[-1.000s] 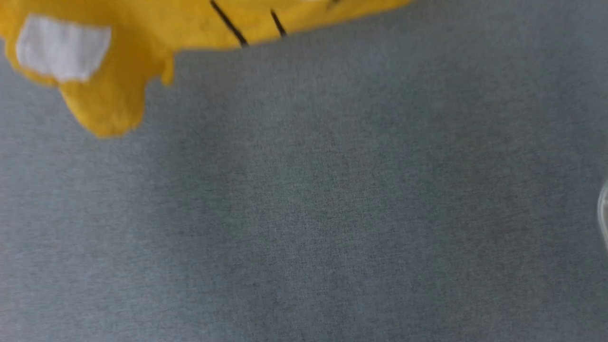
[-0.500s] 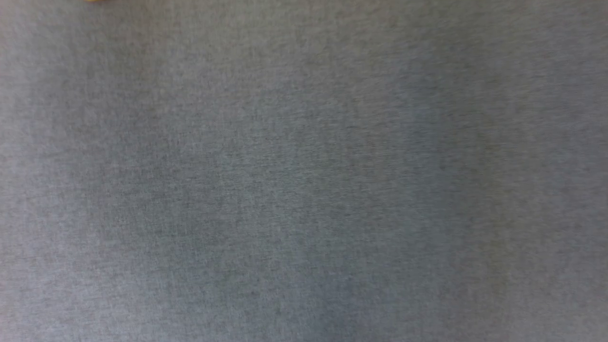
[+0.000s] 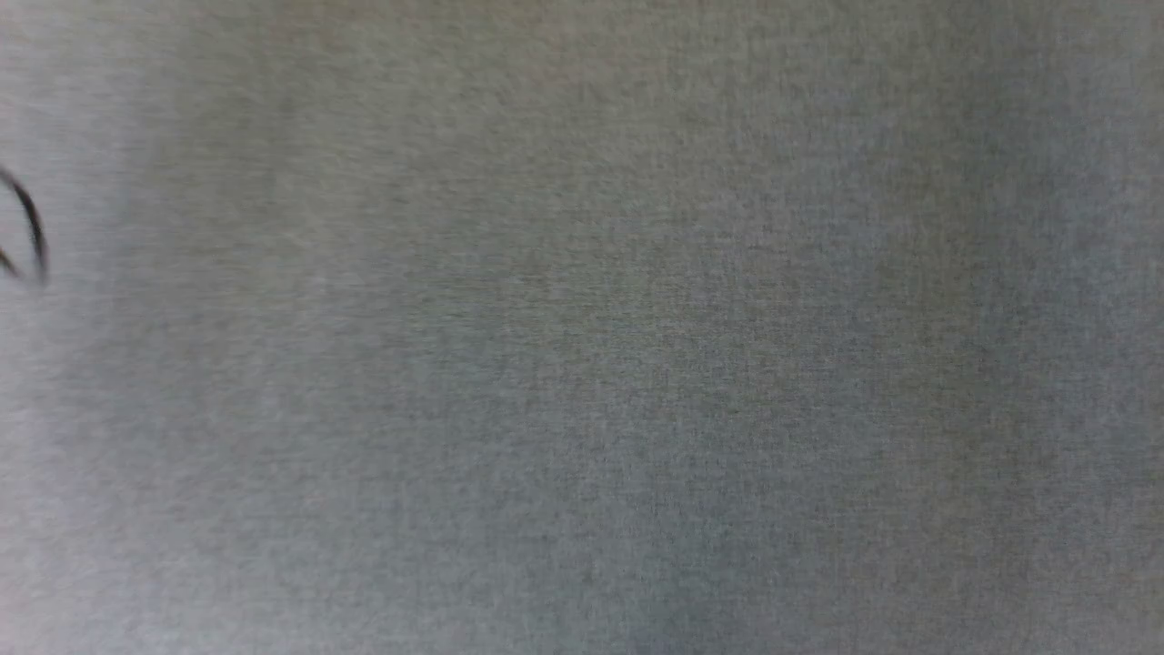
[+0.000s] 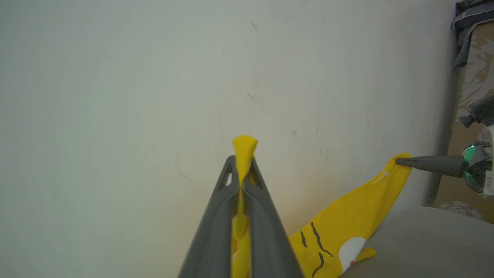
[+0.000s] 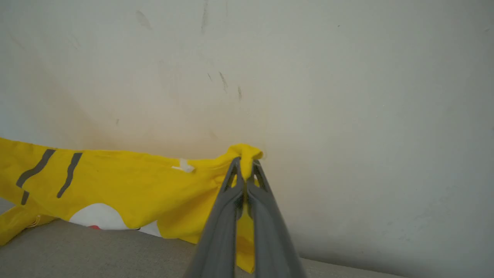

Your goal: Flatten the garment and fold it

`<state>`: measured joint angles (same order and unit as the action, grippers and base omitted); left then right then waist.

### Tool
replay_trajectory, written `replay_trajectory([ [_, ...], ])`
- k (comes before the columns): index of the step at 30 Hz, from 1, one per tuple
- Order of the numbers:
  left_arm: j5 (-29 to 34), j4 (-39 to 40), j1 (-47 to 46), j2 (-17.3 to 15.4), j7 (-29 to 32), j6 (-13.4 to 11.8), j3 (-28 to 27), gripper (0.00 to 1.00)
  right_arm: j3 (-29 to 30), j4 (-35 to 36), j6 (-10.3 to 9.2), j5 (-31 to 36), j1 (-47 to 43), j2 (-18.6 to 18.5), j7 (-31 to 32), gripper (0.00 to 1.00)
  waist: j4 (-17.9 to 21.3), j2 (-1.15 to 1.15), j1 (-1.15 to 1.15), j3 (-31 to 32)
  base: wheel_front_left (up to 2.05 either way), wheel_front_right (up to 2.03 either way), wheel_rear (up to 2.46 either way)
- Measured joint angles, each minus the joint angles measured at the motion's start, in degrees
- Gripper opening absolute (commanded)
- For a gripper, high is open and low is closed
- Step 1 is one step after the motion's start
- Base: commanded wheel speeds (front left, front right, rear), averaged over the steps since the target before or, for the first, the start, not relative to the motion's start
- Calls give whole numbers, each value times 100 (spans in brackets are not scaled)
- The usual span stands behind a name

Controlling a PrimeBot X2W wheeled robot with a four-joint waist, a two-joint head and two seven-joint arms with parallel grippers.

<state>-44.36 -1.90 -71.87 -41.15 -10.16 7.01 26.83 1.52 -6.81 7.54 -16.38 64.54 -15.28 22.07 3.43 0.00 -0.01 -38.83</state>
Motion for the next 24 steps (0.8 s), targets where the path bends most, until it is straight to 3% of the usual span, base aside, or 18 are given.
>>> replay_trajectory([
  [5, -441, 1059, 1586, -337, -57, -343, -71, 0, 337, 1184, 0, -405, -1640, -66, 405, 0, -141, 0, 0, 403, 0, 0, 0],
  [12, -849, 2119, 4005, -712, -77, -1012, 211, 0, 834, 2275, 0, -617, -3715, 344, 779, 0, -261, 0, -1, 1023, 0, 0, 0],
  [16, -1151, 2313, 5158, -818, 36, -1251, 558, 0, 983, 2414, 0, -699, -4677, 528, 942, 0, -307, 0, -1, 1384, 0, 0, 0],
  [20, -1399, 2299, 6017, -1036, 245, -1444, 868, 0, 961, 2356, 0, -692, -5643, 459, 1216, 0, -343, 0, -1, 1751, 0, 0, 0],
  [24, -1563, 2158, 6652, -1321, 750, -1629, 1304, 0, 996, 2168, 0, -750, -6458, 482, 1356, 0, -364, 0, -1, 2103, 0, 0, 0],
])
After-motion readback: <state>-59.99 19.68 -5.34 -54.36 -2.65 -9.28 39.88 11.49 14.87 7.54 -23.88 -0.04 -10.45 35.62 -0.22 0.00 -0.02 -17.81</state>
